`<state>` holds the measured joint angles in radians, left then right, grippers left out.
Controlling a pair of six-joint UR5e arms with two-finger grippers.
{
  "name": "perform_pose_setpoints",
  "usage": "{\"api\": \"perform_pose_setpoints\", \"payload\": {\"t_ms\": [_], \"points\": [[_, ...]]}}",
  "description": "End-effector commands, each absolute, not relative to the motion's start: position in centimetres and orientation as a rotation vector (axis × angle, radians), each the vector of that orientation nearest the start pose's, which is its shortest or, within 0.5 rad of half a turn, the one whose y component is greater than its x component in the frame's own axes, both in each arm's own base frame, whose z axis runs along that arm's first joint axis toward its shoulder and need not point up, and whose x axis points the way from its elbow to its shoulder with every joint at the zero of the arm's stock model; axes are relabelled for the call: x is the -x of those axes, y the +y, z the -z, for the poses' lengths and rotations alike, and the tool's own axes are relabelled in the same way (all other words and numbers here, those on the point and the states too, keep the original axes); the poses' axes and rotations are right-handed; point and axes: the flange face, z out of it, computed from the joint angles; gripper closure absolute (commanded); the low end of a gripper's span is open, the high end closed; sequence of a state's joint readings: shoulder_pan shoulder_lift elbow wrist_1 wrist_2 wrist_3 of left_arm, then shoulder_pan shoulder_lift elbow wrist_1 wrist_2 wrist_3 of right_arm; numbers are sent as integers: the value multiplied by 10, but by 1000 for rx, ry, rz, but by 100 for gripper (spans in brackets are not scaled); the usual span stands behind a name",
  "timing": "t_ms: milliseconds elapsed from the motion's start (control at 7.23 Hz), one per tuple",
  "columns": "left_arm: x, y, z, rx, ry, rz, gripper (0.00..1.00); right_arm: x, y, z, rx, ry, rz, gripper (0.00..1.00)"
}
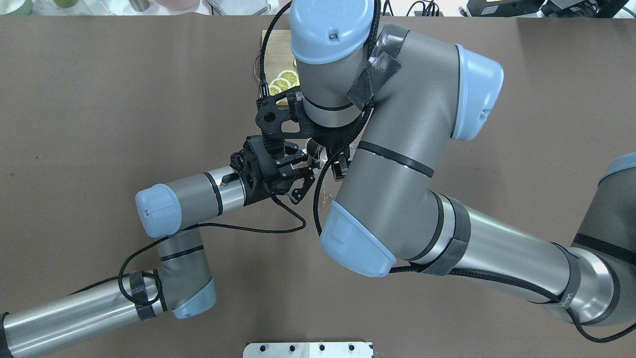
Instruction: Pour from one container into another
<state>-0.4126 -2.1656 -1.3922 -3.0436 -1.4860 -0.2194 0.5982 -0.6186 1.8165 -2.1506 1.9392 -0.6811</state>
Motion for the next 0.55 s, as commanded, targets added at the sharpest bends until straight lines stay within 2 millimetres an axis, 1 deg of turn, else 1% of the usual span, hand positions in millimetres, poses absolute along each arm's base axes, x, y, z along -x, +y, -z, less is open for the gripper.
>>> {"api": "perform_pose_setpoints", "payload": {"t_ms": [0,277,415], "points": [[-558,-381,-225,-1517,1202,-570,100,460,-428,-61,-631,-506,1694,100],[-558,-380,-222,-1520,1207,-569,100,460,-429,-66,-623,-503,1692,100],[-558,-380,-223,-1519,1206,-570,100,459,-428,-65,-628,-505,1693,100]]}}
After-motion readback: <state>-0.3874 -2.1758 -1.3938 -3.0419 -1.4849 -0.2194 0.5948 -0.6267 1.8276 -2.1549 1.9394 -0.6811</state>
